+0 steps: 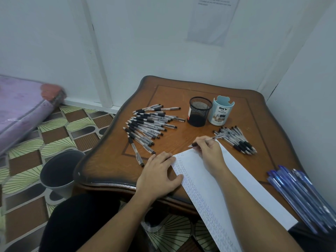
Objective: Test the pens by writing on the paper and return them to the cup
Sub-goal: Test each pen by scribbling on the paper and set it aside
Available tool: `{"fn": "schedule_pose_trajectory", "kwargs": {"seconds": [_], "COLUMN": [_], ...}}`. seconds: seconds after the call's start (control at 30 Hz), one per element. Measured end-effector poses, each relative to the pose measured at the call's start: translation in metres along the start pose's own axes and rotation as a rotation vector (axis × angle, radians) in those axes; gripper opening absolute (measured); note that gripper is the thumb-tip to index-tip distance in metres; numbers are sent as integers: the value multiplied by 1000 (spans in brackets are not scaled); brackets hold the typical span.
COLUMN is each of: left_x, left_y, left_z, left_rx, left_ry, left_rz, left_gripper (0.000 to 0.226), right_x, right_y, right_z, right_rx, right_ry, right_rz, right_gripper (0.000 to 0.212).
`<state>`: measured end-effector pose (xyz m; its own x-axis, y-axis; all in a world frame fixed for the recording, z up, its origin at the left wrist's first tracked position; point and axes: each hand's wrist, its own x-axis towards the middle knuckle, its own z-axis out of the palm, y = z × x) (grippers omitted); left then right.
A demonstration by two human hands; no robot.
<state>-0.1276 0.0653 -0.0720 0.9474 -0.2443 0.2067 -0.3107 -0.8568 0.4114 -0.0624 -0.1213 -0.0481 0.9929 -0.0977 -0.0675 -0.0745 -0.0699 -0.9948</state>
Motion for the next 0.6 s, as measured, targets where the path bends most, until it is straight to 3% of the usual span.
{"fn": "schedule_pose_trajectory", "kwargs": {"seconds": [0.1,0.2,0.33,0.4,0.6], "left_x": [0,0,0,0,0], "left_y": [1,0,0,1,1], "left_z": [-1,-1,-1,-1,-2], "left_rx": [6,-1,-12,-7,-5], "left_ry": [-18,-18,-11,-5,-2], "left_rz": [-2,2,5,6,8], "left_gripper": [74,76,76,74,74], "right_x": [3,5,5,4,5], "right_y": [-4,-7,-12,-15,-14], "right_z": [-5,-6,-8,-8,-7], "right_rx": [29,101,168,179,214], "right_ry": [-19,-65,-121,-153,-146], "right_rz": [64,103,141,158,154], "right_gripper": [23,16,90,107,88]}}
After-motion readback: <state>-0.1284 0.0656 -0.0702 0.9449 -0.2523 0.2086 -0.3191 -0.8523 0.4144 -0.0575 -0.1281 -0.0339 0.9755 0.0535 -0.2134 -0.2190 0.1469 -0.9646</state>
